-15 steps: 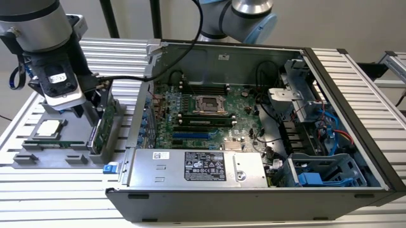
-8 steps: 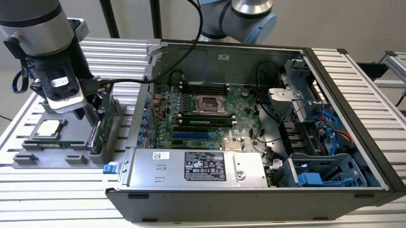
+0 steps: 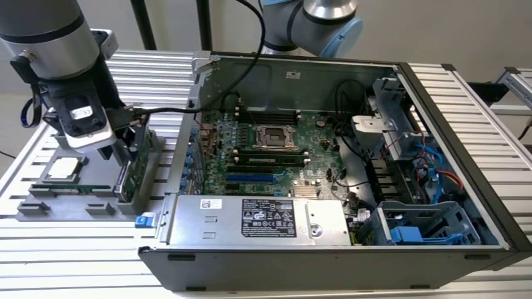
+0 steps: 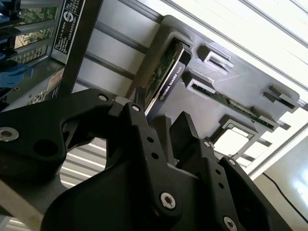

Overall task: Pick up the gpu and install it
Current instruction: 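Pick up the gpu and move the gpu toward the slot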

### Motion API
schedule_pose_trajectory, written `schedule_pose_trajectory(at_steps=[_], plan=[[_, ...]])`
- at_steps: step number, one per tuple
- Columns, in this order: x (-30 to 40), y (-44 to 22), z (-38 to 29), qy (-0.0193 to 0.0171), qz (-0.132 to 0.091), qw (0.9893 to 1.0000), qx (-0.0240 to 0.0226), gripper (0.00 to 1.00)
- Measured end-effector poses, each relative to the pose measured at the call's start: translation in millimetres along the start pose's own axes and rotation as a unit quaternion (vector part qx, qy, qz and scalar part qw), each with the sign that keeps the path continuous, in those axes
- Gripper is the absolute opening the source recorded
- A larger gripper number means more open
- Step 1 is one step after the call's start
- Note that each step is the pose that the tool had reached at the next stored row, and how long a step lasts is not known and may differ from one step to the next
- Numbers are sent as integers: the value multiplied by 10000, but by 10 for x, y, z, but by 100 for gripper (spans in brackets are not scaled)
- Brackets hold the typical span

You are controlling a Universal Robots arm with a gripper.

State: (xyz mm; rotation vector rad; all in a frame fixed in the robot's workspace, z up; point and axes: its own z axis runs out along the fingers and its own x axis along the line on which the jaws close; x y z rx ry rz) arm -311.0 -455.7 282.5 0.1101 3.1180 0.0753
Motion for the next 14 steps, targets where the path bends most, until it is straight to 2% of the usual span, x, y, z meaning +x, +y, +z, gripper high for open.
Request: schedule_pose_trajectory(at_steps=[9, 14], plan=[[4, -4, 65, 0, 0, 10000, 0, 100], [4, -4, 69, 0, 0, 10000, 0, 100]])
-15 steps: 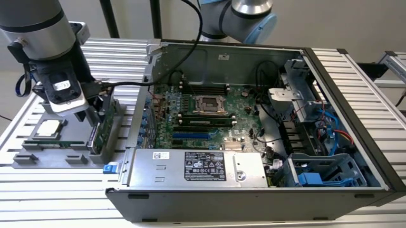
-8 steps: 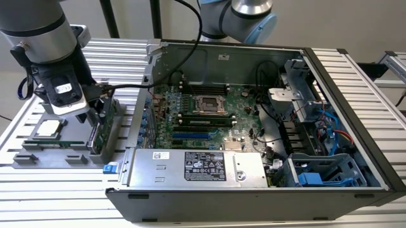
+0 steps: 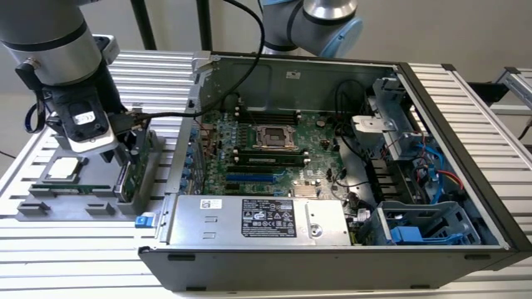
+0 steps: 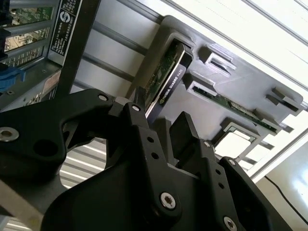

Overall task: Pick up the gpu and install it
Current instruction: 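Pick up the gpu and move the gpu toward the slot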

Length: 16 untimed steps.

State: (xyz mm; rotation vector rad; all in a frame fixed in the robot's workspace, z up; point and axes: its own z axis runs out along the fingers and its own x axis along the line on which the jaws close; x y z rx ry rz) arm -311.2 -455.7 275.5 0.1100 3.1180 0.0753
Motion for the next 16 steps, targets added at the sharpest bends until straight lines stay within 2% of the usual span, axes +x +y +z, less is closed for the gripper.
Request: schedule_pose_trajectory(at_steps=[6, 16], plan=[[0, -1, 22, 0, 0, 10000, 0, 100], [2, -5, 108, 0, 0, 10000, 0, 100]])
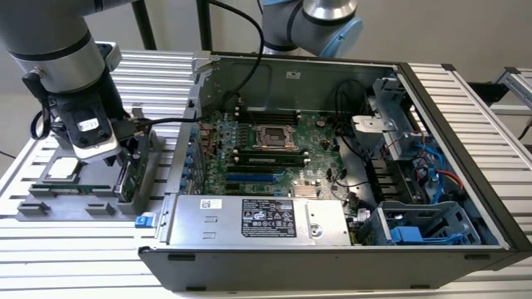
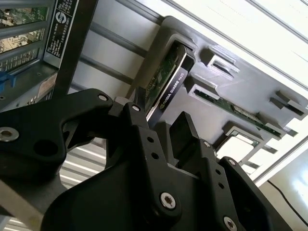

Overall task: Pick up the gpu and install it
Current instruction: 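Pick up the gpu and move the gpu toward the slot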

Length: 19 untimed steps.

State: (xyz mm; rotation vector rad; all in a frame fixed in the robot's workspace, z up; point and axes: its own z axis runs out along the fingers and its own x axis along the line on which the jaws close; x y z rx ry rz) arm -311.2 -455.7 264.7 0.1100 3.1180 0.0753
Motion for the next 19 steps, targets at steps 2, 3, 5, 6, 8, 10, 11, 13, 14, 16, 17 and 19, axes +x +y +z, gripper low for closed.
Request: schedule_pose_trajectory(at_steps=[2, 3, 5, 6, 8, 10, 11, 13, 14, 16, 17, 19], plan=[[1, -1, 16, 0, 0, 10000, 0, 100], [0, -1, 23, 0, 0, 10000, 0, 100], [1, -2, 37, 0, 0, 10000, 0, 100], [1, -2, 44, 0, 0, 10000, 0, 100], [1, -3, 60, 0, 0, 10000, 0, 100], [1, -4, 76, 0, 0, 10000, 0, 100], [2, -4, 84, 0, 0, 10000, 0, 100], [2, -5, 102, 0, 0, 10000, 0, 100], [2, -5, 110, 0, 0, 10000, 0, 100], [3, -2, 124, 1, 1, 10000, 1, 100], [4, 2, 130, 1, 1, 10000, 1, 100], [5, 16, 142, 0, 1, 10000, 0, 100]])
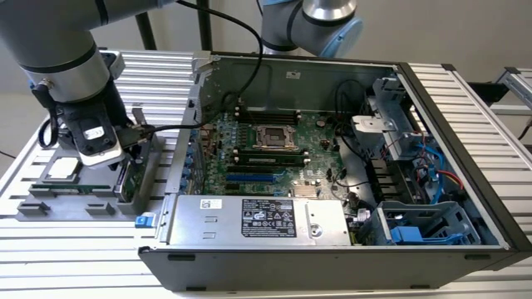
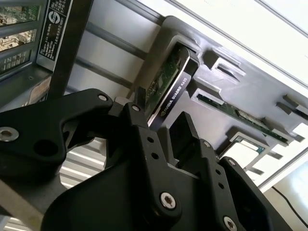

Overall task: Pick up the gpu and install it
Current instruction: 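Pick up the gpu and move the gpu toward the slot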

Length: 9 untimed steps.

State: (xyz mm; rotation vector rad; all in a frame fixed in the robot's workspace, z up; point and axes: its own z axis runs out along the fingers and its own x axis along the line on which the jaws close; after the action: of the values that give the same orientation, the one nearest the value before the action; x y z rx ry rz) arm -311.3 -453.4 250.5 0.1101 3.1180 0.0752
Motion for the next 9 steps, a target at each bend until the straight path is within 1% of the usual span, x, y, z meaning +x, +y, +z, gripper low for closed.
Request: schedule_pose_trajectory(at_steps=[9], plan=[[6, 72, 55, -1, -1, 10000, 0, 100]])
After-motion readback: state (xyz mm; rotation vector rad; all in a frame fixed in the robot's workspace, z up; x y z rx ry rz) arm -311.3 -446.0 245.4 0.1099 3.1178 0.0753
